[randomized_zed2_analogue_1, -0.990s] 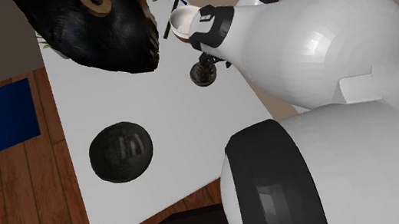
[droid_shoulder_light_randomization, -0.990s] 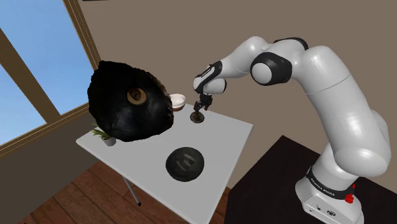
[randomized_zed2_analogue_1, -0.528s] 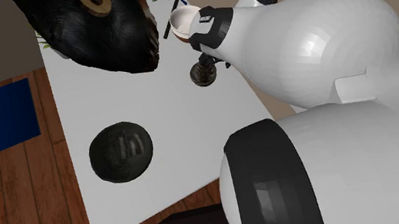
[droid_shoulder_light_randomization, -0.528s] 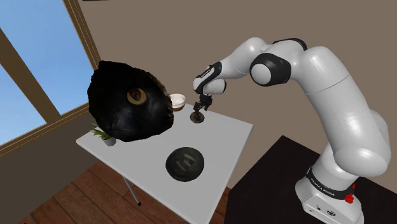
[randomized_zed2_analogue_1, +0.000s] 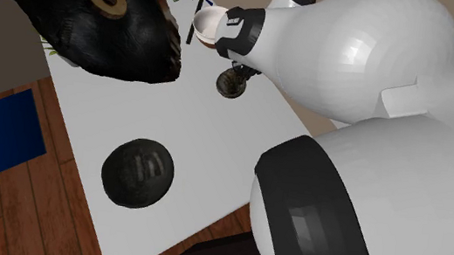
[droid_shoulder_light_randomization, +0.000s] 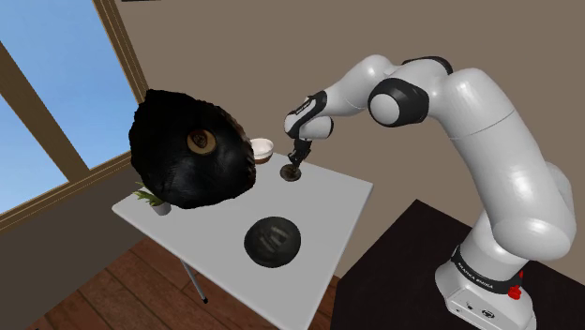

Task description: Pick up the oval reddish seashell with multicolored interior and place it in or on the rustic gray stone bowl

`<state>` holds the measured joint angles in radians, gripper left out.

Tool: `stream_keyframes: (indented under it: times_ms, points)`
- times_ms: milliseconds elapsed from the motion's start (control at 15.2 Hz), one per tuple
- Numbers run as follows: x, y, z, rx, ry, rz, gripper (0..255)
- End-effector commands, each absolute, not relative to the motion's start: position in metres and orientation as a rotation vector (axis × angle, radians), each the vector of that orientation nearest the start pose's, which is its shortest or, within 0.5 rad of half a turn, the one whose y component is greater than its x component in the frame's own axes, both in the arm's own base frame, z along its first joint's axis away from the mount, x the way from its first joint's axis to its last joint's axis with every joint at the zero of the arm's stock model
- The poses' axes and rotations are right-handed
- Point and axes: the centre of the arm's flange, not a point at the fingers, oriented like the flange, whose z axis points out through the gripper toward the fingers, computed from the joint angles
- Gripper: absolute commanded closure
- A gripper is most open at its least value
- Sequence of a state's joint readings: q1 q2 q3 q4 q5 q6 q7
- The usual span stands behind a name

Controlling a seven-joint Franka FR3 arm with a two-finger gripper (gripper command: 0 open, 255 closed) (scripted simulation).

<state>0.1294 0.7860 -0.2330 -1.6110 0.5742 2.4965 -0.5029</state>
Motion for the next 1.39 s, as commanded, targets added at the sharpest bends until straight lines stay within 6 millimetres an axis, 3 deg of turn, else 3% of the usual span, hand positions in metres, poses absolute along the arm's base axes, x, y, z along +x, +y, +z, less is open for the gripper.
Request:
stream_keyframes:
  times_ms: [0,1320]
  points:
    - [0.701,-0.053,0.185,-2.965,-0.055,-0.288,255]
    - [0.701,-0.054,0.285,-2.965,-0.055,-0.288,255]
